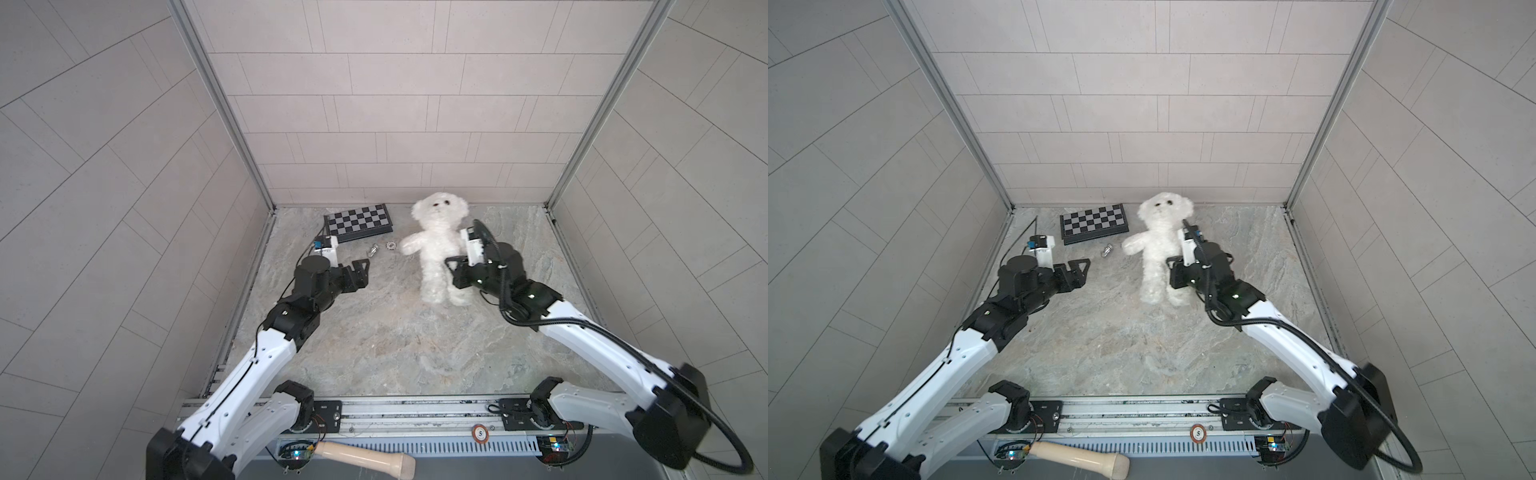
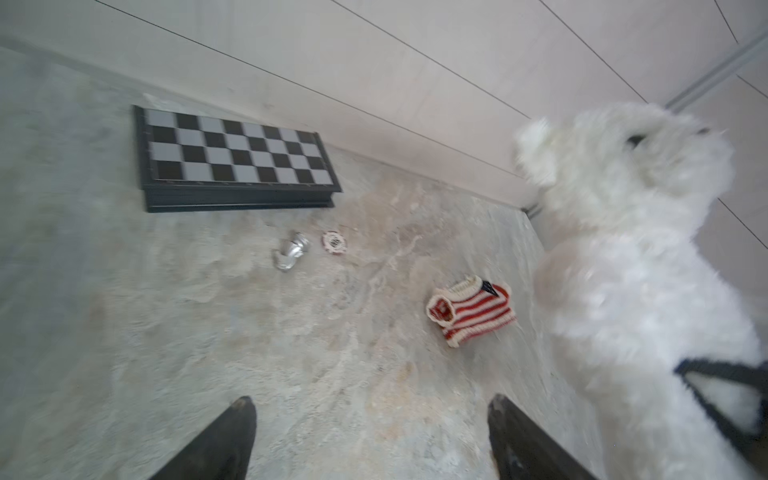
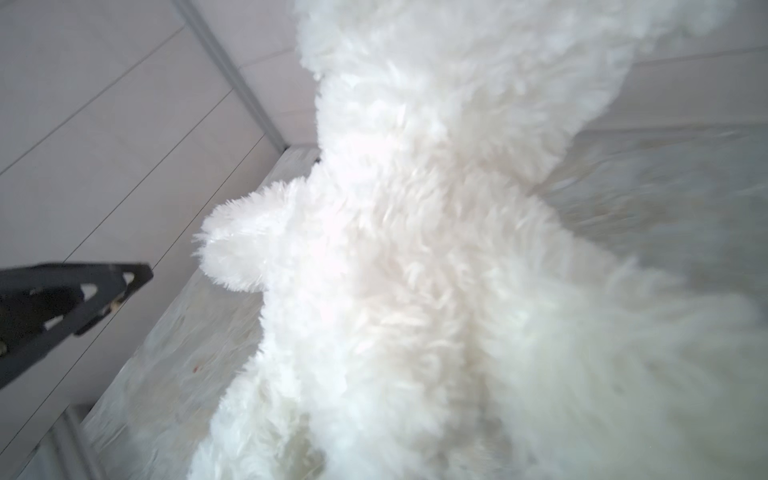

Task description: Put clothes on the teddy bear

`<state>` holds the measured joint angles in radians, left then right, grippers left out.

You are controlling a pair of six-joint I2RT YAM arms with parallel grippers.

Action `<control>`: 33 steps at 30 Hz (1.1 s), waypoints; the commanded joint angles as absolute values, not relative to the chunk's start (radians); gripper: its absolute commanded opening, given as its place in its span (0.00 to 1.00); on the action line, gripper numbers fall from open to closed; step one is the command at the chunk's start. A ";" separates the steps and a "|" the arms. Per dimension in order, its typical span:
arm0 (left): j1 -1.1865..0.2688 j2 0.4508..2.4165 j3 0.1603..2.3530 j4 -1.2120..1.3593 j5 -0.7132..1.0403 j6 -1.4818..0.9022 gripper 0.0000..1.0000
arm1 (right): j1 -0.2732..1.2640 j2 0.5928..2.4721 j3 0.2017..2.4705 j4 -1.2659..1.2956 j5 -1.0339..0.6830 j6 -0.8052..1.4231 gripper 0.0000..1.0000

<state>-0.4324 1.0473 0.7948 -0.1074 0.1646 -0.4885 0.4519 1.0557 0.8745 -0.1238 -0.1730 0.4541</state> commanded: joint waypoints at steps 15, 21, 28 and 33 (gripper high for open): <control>-0.717 2.152 1.602 -0.093 0.255 -0.639 0.64 | -0.041 0.845 0.784 -0.388 -0.323 0.339 0.00; -0.724 2.251 1.711 -0.175 0.146 -0.694 0.55 | -0.043 0.833 0.790 -0.391 -0.320 0.337 0.00; -0.724 2.186 1.632 -0.135 0.096 -0.692 0.58 | -0.044 0.826 0.772 -0.386 -0.344 0.344 0.00; -0.723 2.229 1.660 -0.136 0.117 -0.693 0.62 | -0.044 0.817 0.726 -0.362 -0.358 0.364 0.00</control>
